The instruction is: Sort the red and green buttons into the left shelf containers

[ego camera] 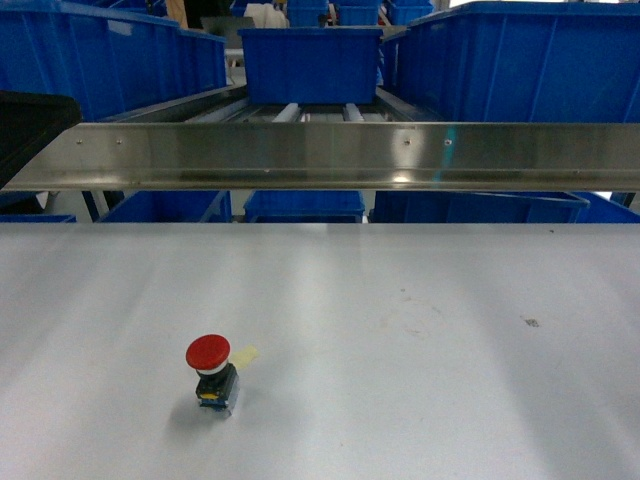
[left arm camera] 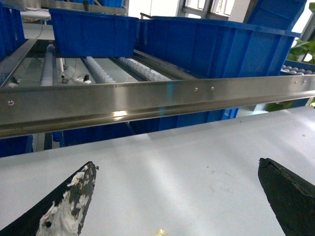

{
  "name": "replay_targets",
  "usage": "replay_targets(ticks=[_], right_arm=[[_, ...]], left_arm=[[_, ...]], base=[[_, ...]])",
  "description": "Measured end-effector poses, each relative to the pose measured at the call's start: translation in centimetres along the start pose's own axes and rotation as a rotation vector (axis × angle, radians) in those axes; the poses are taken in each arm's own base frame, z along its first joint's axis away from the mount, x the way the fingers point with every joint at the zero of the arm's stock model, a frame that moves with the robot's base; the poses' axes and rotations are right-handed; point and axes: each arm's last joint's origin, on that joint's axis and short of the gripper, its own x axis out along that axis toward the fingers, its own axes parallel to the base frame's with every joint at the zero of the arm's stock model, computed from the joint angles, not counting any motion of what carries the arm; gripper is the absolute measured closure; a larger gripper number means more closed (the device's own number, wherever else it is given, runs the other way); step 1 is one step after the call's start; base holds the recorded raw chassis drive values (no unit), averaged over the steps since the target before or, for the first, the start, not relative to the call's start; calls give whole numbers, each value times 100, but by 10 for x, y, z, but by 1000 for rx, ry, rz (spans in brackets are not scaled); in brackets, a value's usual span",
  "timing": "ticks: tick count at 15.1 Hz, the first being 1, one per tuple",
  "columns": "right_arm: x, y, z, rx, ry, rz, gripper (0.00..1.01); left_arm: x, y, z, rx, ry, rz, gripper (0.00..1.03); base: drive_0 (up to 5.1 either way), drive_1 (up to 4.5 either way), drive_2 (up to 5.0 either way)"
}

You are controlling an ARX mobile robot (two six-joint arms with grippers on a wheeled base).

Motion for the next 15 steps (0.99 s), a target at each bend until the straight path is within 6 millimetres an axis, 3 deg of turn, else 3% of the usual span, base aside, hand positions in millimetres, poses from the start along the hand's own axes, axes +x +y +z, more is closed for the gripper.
replay_targets(ticks=[5, 9, 15], right_arm=[[4, 4, -28, -22, 84, -14, 3], [19, 10, -44, -15, 133, -17, 3], [40, 7, -42, 0, 126, -65, 3]], left_arm=[[0, 0, 0, 0, -1, 0, 5], [0, 0, 0, 0, 0, 0, 5], [0, 0, 0, 0, 0, -1, 5]], base=[[0, 0, 0], [0, 0, 0], [0, 0, 0]])
